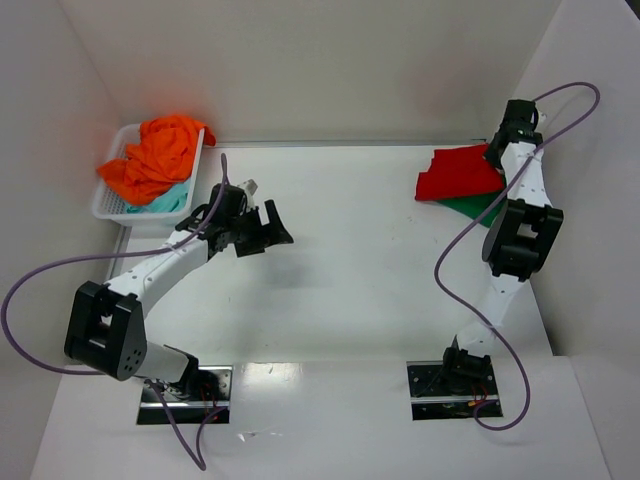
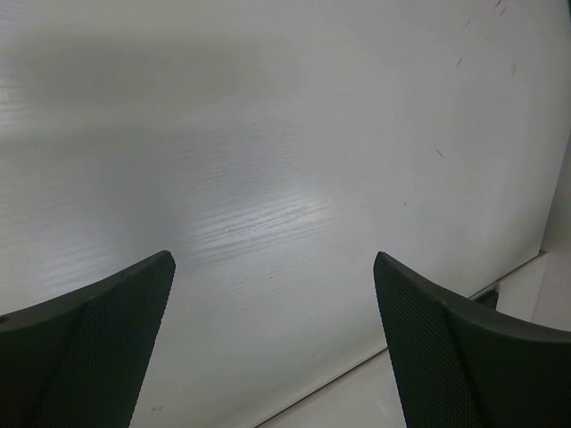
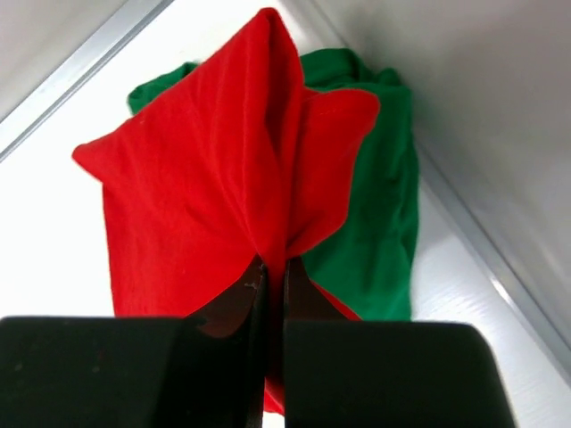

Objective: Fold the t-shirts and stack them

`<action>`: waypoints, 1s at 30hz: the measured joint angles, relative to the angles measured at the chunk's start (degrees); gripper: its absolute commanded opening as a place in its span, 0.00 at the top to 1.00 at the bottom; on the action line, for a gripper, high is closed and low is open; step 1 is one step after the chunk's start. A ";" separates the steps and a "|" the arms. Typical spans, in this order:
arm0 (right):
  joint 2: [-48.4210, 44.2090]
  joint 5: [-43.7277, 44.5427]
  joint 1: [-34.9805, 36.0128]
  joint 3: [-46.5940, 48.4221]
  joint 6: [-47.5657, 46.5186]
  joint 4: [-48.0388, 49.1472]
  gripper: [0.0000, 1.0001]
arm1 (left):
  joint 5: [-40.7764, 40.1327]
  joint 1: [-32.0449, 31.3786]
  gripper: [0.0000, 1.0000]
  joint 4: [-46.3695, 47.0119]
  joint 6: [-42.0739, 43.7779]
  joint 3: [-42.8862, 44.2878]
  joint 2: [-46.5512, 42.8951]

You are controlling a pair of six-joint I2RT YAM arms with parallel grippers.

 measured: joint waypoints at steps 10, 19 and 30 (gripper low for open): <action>-1.88 2.62 -1.38 -10.47 0.04 2.54 1.00 | 0.50 0.00 0.00 0.35 0.00 0.02 1.42; -2.05 5.70 -3.78 -16.79 0.00 4.31 1.00 | 0.57 0.00 0.00 0.37 0.00 0.02 1.46; -2.34 7.08 -3.96 -17.42 -0.09 5.01 0.17 | 1.11 0.00 0.00 0.39 0.00 0.02 1.49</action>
